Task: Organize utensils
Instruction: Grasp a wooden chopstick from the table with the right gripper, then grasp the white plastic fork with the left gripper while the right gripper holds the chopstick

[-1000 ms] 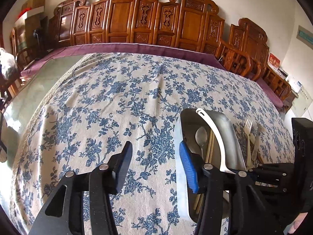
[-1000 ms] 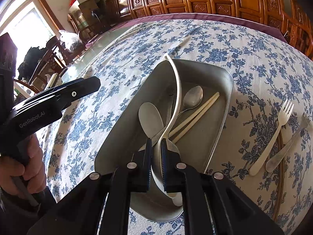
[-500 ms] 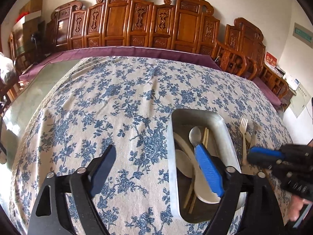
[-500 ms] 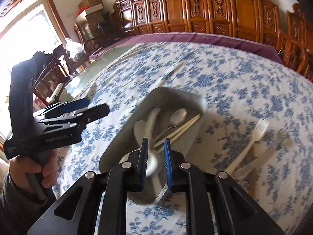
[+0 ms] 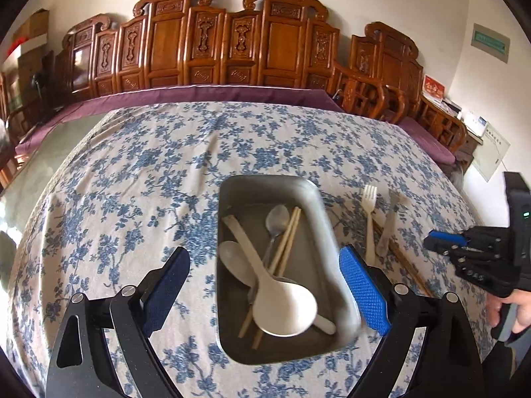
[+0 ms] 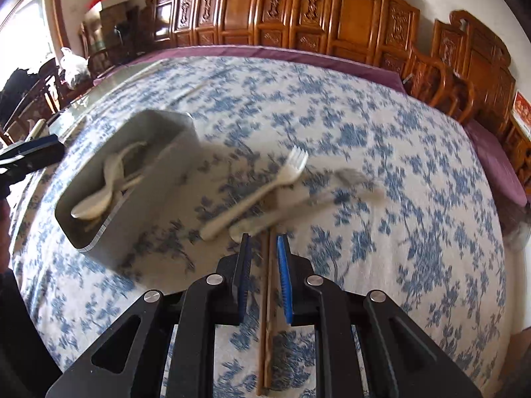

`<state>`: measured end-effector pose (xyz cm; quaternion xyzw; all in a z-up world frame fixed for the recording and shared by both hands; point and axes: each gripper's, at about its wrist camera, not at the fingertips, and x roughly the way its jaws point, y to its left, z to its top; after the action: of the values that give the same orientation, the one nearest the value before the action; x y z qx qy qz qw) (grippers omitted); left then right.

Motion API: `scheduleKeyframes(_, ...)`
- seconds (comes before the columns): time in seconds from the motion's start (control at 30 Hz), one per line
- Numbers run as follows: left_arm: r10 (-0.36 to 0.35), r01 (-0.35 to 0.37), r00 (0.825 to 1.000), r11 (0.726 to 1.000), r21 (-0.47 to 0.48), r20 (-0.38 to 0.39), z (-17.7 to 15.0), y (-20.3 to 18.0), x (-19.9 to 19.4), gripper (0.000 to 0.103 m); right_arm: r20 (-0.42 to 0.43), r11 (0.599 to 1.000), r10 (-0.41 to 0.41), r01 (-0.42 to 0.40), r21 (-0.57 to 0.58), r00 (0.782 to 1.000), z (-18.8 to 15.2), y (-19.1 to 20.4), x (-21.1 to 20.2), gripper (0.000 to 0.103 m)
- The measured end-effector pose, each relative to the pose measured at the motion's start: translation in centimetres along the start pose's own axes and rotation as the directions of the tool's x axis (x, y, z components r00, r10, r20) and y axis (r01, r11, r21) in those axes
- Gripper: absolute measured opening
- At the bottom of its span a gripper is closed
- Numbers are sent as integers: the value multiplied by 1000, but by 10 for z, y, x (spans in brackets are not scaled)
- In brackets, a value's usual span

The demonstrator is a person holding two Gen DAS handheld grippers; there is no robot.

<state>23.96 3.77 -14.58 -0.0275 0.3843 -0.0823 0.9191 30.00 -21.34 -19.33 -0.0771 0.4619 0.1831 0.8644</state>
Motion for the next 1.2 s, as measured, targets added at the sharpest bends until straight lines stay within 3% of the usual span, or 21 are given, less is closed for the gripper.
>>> scheduleKeyframes(0.43, -41, 42, 999, 997, 65, -17, -15, -49, -5, 88, -59, 999, 47, -47, 2, 997, -34, -11, 27, 18)
scheduleKeyframes(0.83, -43, 48, 998, 993, 106, -49, -25, -81, -2, 88, -68, 997, -32, 27, -73, 997, -44, -7, 31, 17)
scheduleKeyframes(0.9, -39, 45, 997, 993, 112, -59, -26, -86, 1, 88, -69, 997, -12, 7, -78, 998, -44, -8, 33, 10)
scheduleKeyframes(0.93, -35, 43, 997, 992, 117, -65, -27, -89, 2, 88, -71, 997, 2, -7, -73, 997, -45, -11, 32, 6)
scheduleKeyframes(1.2, -17, 29, 996, 990, 139, -92, -26, -114, 11, 88, -79, 1000, -2, 3, 4, 997, -54, -57, 14, 6)
